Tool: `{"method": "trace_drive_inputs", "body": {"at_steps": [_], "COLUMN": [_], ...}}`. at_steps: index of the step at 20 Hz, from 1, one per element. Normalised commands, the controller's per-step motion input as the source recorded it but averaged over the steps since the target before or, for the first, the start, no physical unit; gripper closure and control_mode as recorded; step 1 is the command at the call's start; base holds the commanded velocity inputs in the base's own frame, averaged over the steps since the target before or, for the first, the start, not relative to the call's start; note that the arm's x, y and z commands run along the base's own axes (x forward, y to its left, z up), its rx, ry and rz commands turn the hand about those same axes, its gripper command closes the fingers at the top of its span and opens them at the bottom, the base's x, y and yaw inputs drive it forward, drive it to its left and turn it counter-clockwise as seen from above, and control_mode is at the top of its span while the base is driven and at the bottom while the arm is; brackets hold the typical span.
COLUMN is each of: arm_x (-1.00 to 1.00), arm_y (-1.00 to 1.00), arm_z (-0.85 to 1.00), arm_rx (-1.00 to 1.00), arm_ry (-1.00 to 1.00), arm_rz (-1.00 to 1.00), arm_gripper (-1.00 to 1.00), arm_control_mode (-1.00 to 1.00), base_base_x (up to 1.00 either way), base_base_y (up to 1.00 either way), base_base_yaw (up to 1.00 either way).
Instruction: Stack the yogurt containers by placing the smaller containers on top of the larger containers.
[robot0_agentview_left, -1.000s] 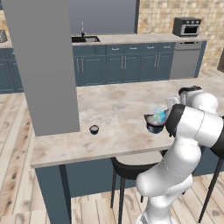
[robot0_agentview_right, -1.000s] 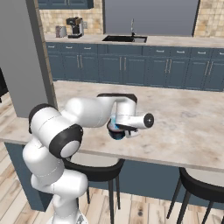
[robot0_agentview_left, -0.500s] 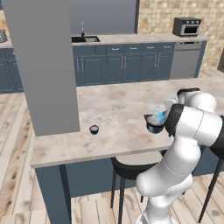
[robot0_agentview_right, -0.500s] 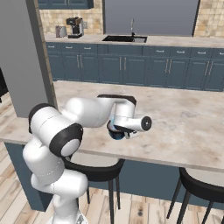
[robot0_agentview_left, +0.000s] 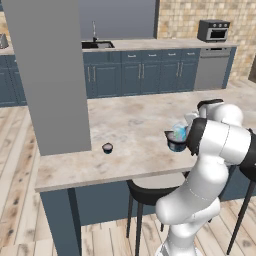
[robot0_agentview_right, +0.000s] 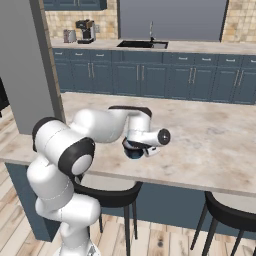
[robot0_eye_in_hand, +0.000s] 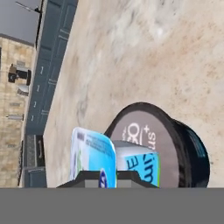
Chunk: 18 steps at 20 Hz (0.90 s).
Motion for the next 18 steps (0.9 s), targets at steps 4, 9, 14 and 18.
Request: {"method": "trace_drive_inputs", "body": {"at_steps": [4,9,14,18], "arm_x": [0.10,0.09,0.01,0.00], "arm_y": [0.00,0.00,0.00,0.00], "arm_z": [-0.06,-0.05,-0.10,-0.15], "arm_rx": [-0.01,0.00,0.00,0.00], "arm_ry": [0.00,0.00,0.00,0.00], "arm_rz": [0.00,0.00,0.00,0.00], "arm_gripper": [1.00,1.00,1.00,1.00], "arm_control_mode": [-1.00,-1.00,-1.00,-1.00], "base_base_x": [0.00,0.00,0.00,0.00], "base_base_y": [0.00,0.00,0.00,0.00], "base_base_yaw": [0.00,0.00,0.00,0.00]}}
